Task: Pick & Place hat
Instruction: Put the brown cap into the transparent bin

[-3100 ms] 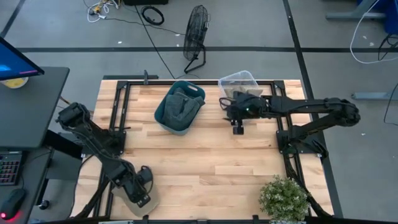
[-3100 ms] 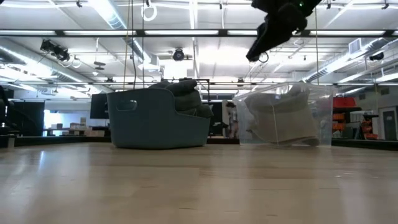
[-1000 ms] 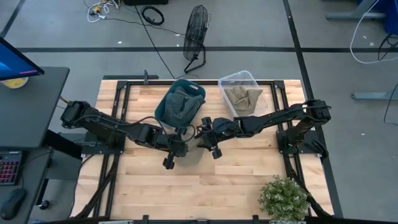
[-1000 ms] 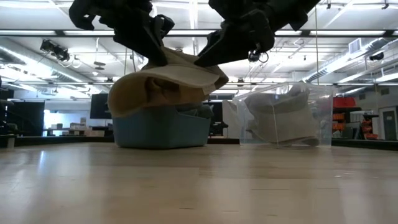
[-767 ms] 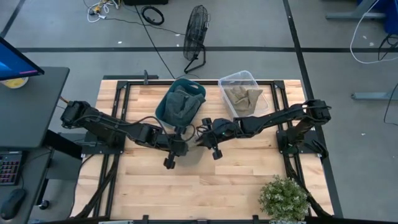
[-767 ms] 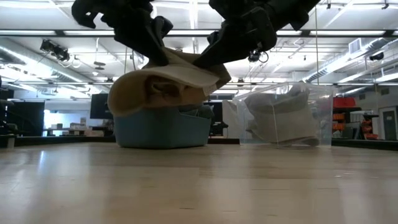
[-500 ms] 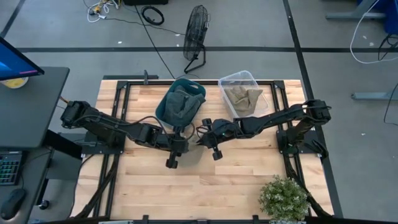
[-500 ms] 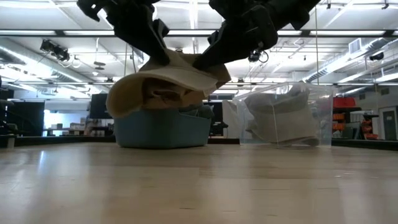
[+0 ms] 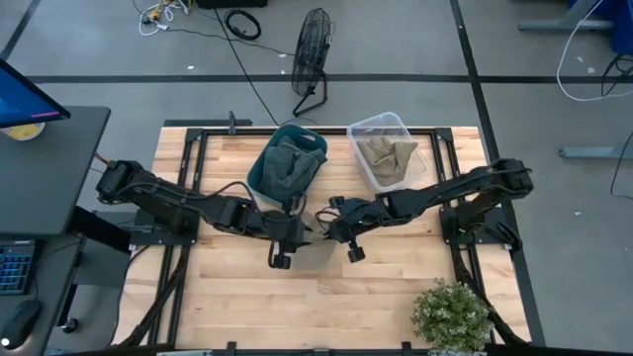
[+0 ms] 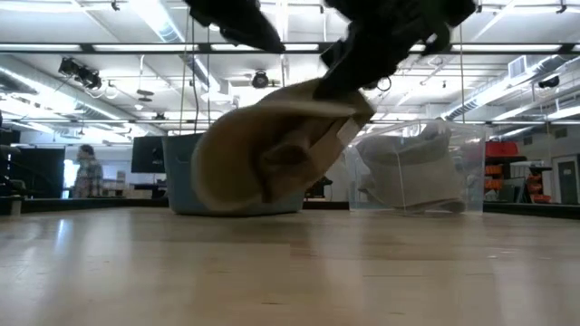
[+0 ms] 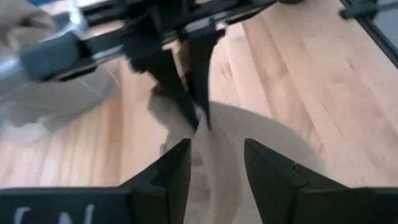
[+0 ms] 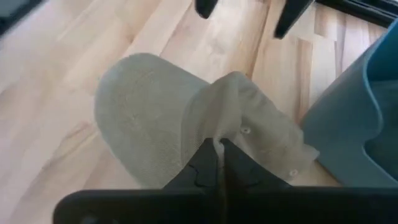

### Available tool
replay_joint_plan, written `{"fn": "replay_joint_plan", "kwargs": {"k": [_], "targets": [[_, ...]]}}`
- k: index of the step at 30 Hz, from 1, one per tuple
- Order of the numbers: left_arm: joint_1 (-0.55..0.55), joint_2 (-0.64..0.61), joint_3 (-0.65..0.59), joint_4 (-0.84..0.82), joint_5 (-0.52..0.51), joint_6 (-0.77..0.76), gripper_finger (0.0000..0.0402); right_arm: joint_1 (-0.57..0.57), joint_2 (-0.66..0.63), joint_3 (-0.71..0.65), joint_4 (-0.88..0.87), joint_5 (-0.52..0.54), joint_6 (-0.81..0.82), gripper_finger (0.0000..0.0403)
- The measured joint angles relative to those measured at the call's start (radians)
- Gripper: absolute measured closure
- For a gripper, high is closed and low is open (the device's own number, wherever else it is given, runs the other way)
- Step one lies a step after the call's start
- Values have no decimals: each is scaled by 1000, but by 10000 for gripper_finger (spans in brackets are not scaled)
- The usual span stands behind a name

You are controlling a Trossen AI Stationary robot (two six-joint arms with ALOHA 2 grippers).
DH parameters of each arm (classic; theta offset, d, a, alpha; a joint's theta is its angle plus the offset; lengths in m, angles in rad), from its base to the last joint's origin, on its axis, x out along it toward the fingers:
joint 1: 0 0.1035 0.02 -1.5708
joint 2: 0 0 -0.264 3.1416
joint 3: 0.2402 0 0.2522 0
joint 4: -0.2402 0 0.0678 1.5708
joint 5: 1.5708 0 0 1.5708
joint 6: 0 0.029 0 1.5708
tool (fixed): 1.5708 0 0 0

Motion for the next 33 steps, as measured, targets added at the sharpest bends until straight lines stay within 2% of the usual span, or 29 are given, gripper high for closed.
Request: {"fn": "replay_joint_plan", "kwargs": {"k": [3,5,9,13,19,24,33], "targets": [[1,-1,34,-33,-37,-26,246,15,-83,0,-101,14,5,398],[1,-1,53,-59,-44,-31,249,23,-156,0,-189,73,4,398],[1,-1,62,-73,-43,-32,257,27,-331,0,-371,259,6,398],[4,-1,62,-73,-42,-31,261,19,-498,0,-457,490,-28,398],[13,-1,62,-71,-42,-32,262,-53,-659,0,-521,661,-109,398],[21,-1,62,-71,-42,-29,262,-159,-688,0,-551,776,-15,398],[46,-1,62,-71,-42,-26,262,-337,-600,0,-613,787,468,397]]}}
